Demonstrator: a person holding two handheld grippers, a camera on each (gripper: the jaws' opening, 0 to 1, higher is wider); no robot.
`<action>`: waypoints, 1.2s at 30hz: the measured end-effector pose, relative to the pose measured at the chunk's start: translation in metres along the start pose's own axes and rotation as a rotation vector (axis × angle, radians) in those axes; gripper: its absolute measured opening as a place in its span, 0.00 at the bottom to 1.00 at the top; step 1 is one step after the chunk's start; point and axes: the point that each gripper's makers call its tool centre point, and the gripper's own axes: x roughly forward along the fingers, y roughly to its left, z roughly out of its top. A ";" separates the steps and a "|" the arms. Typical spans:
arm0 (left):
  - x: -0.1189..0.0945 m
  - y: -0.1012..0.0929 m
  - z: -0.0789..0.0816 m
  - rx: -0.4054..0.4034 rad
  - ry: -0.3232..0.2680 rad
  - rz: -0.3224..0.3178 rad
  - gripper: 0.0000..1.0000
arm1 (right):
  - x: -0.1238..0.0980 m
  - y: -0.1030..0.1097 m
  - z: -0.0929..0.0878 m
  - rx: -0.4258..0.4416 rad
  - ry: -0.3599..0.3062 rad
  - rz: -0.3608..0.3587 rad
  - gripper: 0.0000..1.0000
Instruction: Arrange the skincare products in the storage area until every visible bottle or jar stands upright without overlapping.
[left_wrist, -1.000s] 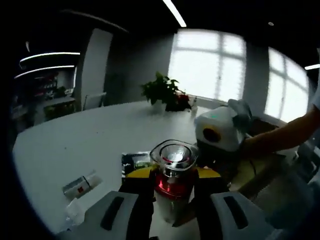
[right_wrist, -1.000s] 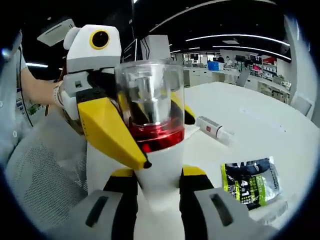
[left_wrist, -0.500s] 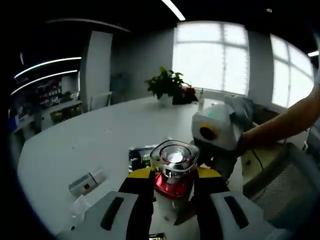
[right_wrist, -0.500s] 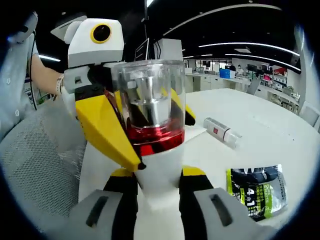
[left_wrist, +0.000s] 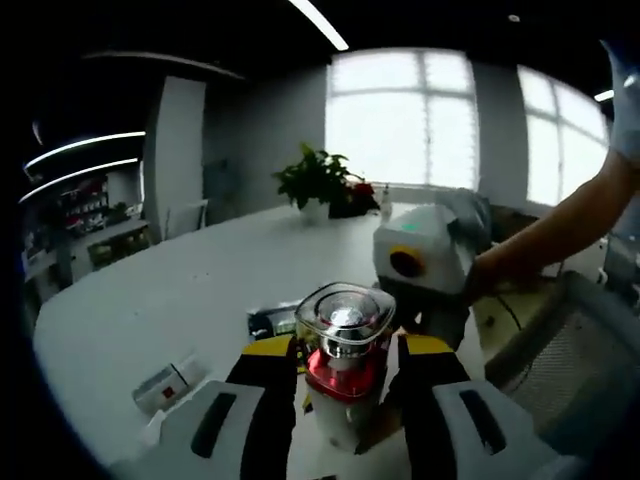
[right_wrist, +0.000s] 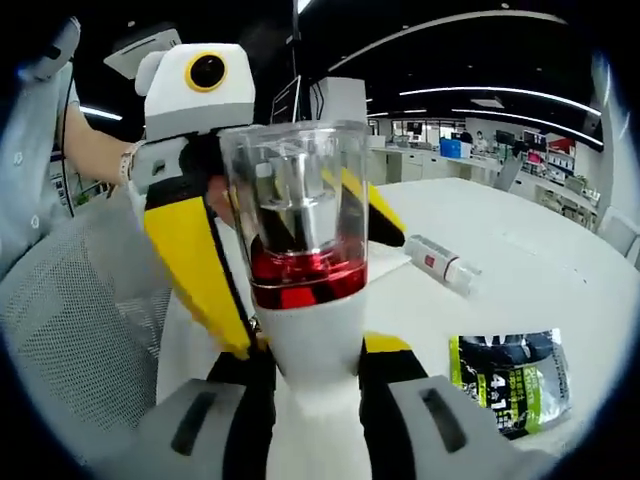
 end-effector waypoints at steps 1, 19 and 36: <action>0.000 0.001 -0.001 0.001 0.005 -0.002 0.40 | -0.001 0.000 -0.002 -0.006 0.008 -0.007 0.33; -0.007 0.006 -0.034 0.047 0.096 -0.046 0.37 | -0.078 0.004 0.020 0.147 -0.081 -0.166 0.44; -0.005 0.004 -0.041 0.030 0.095 -0.063 0.29 | -0.052 0.001 0.080 0.154 -0.130 -0.432 0.38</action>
